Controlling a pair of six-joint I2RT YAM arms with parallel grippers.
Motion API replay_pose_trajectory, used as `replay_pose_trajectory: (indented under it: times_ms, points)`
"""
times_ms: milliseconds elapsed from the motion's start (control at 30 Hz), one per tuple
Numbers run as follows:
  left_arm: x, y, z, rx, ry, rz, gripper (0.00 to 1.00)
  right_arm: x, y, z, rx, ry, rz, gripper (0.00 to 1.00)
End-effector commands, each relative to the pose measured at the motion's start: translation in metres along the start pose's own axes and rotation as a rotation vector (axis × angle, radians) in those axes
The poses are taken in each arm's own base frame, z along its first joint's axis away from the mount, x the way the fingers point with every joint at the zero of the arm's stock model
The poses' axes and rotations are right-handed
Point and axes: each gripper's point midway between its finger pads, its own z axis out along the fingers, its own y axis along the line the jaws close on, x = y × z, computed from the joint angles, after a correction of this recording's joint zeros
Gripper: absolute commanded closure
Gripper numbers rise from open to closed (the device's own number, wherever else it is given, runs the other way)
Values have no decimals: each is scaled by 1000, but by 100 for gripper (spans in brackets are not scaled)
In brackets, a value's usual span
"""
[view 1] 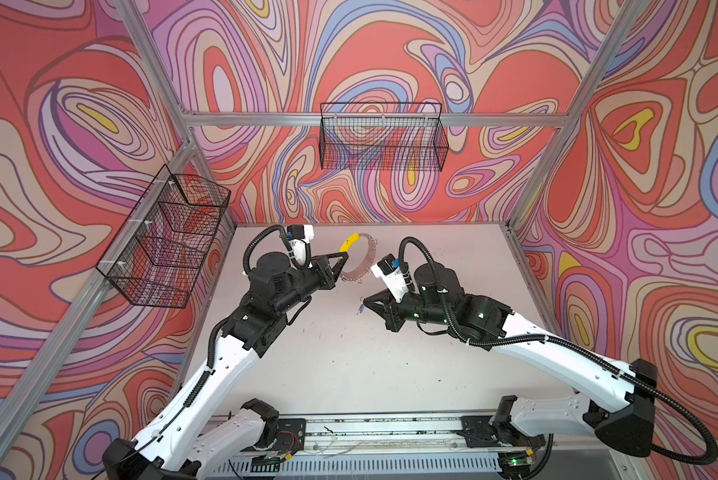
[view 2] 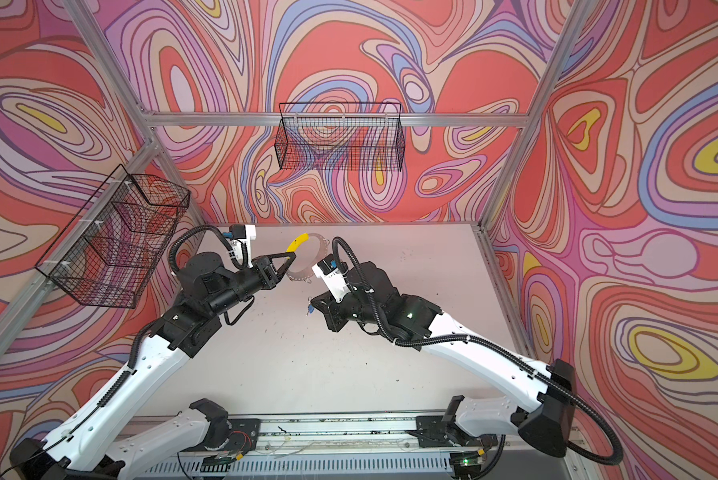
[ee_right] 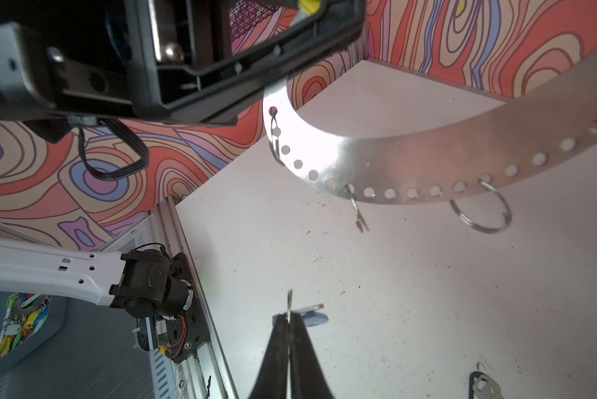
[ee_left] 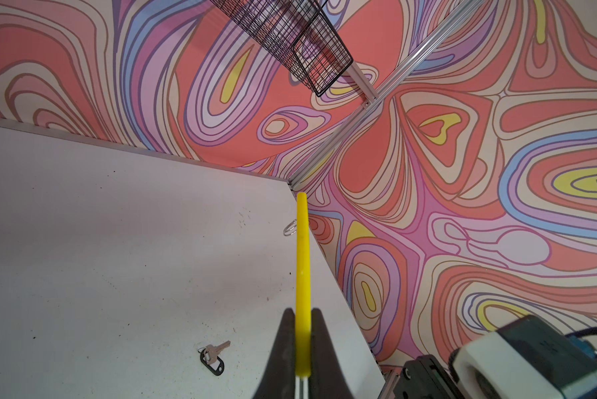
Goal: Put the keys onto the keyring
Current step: 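Lift the blue-tagged key with the right gripper toward the silver ring's lower edge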
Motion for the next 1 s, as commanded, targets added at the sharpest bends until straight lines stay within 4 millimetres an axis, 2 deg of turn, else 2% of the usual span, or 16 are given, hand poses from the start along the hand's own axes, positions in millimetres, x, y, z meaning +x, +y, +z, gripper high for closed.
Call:
replay_pose_trajectory:
  times_ms: [0, 233, 433, 700, 967]
  points:
    - [-16, -20, -9, 48, -58, 39, 100, -11, 2, 2, -1, -36, -17, 100]
    - [-13, -21, -12, 66, -54, 41, 100, -14, -5, 8, 32, -62, -2, 100]
    - [-10, -21, -15, 73, -56, 42, 100, -25, -8, 6, 56, -109, 1, 100]
    - [-8, -21, -14, 79, -51, 41, 100, -31, -6, 5, 49, -131, 0, 100]
    - [-10, -17, -14, 54, -60, 39, 100, -16, -3, 11, 18, -66, 7, 100]
